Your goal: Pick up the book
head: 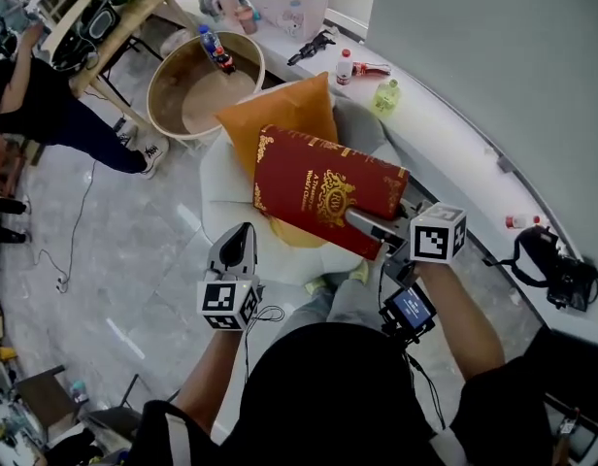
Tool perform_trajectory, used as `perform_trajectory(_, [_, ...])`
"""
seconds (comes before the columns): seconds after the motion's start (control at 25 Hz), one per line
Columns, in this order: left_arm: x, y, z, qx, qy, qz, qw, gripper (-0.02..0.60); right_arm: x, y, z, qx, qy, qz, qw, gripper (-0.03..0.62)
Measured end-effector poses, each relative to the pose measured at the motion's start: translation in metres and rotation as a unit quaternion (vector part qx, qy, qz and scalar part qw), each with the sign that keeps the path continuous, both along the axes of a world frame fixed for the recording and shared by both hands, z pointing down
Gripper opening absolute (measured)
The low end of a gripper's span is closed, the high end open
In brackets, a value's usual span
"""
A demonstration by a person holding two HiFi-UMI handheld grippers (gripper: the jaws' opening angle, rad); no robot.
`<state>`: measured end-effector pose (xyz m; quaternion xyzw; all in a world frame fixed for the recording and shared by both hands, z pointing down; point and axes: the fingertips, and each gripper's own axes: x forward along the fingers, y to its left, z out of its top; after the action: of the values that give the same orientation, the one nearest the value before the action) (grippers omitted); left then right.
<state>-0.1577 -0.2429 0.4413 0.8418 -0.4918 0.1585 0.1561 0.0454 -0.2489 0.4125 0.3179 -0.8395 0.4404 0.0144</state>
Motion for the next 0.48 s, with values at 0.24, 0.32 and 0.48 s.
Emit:
perform_trajectory(0.24, [0.000, 0.012, -0.050, 0.045, -0.003, -0.004, 0.9990, 0.006, 0.013, 0.024, -0.044, 0.019, -0.026, 0.023, 0.999, 0.249])
perform_trajectory(0.32, [0.003, 0.014, -0.064, 0.061, -0.002, 0.000, 0.9981, 0.006, 0.016, 0.035, -0.054, 0.023, -0.040, 0.031, 0.998, 0.247])
perform_trajectory(0.48, [0.002, 0.022, -0.087, 0.079, 0.015, -0.007, 0.9967, 0.006, 0.020, 0.049, -0.073, 0.047, -0.073, 0.045, 0.995, 0.247])
